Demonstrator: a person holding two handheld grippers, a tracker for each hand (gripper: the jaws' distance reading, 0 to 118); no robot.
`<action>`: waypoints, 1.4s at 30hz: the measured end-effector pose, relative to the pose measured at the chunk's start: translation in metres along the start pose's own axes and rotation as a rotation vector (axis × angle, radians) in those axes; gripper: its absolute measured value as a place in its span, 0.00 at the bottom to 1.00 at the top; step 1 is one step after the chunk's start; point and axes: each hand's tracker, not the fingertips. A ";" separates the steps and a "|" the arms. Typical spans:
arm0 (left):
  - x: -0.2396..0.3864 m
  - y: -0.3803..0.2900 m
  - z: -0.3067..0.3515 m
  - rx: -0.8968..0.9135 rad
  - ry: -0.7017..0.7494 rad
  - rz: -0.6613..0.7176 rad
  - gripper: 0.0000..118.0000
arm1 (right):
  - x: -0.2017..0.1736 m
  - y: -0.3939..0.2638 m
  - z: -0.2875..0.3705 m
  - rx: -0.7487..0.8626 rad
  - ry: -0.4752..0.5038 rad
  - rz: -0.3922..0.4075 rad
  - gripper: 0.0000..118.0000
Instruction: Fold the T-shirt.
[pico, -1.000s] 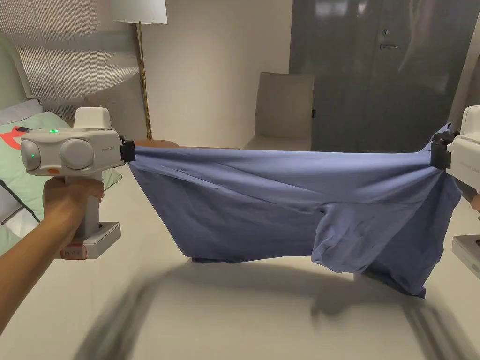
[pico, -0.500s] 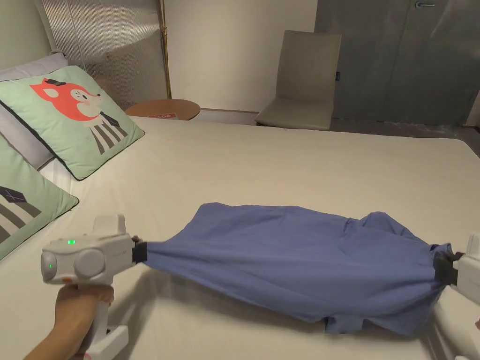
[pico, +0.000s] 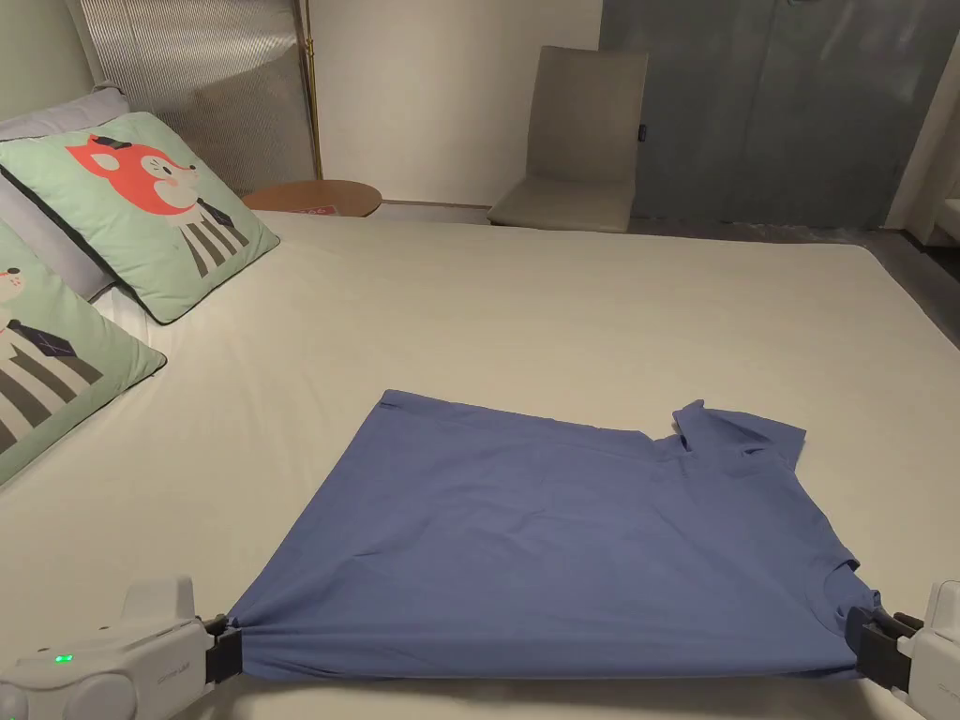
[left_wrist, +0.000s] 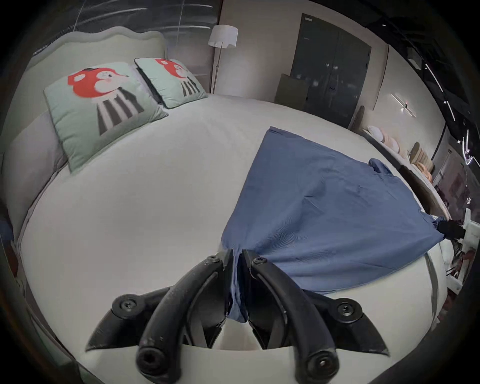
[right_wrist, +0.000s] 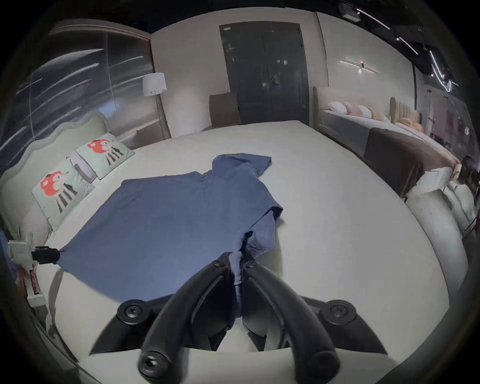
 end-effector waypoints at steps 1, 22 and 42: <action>-0.003 -0.009 0.008 -0.001 -0.003 0.003 0.05 | 0.004 -0.009 0.002 -0.002 -0.003 0.001 0.04; -0.013 -0.089 0.069 -0.137 0.076 -0.033 0.11 | -0.001 -0.124 0.066 -0.177 -0.052 -0.059 0.05; 0.133 0.042 0.169 0.555 -0.111 -0.099 0.92 | -0.121 0.037 0.160 0.437 -0.100 0.148 0.89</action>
